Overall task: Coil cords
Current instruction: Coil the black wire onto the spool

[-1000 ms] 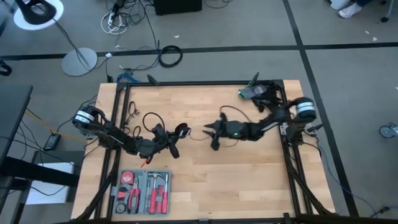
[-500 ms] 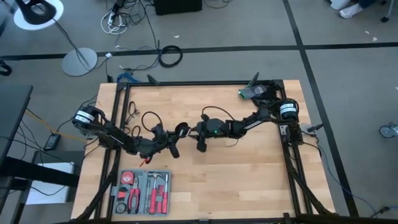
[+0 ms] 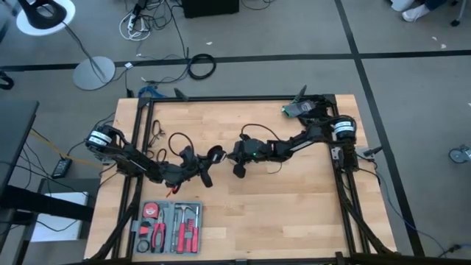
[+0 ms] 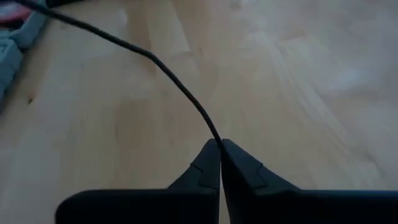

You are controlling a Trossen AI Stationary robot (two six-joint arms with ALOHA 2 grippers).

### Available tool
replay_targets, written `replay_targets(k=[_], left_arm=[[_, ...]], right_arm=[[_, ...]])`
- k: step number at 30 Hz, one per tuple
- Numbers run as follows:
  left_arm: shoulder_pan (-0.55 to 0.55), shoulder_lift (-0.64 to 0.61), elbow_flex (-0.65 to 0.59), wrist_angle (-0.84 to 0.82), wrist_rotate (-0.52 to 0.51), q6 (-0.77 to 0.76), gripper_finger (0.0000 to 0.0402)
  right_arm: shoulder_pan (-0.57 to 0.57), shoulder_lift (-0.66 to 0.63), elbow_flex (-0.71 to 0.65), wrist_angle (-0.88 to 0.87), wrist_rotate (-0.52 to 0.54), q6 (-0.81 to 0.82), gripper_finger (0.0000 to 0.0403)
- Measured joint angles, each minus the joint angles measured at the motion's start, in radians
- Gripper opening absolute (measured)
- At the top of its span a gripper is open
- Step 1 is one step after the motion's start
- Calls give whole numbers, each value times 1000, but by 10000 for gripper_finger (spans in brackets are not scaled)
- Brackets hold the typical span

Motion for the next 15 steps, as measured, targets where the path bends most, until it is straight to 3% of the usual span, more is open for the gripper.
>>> replay_targets(k=[8, 15], left_arm=[[0, 0, 0, -93, -9, -18, 0], [0, 0, 0, -153, -19, -53, 0]], right_arm=[[1, -218, 0, -393, 48, 48, 2], [1, -386, 7, -476, 52, 59, 1]])
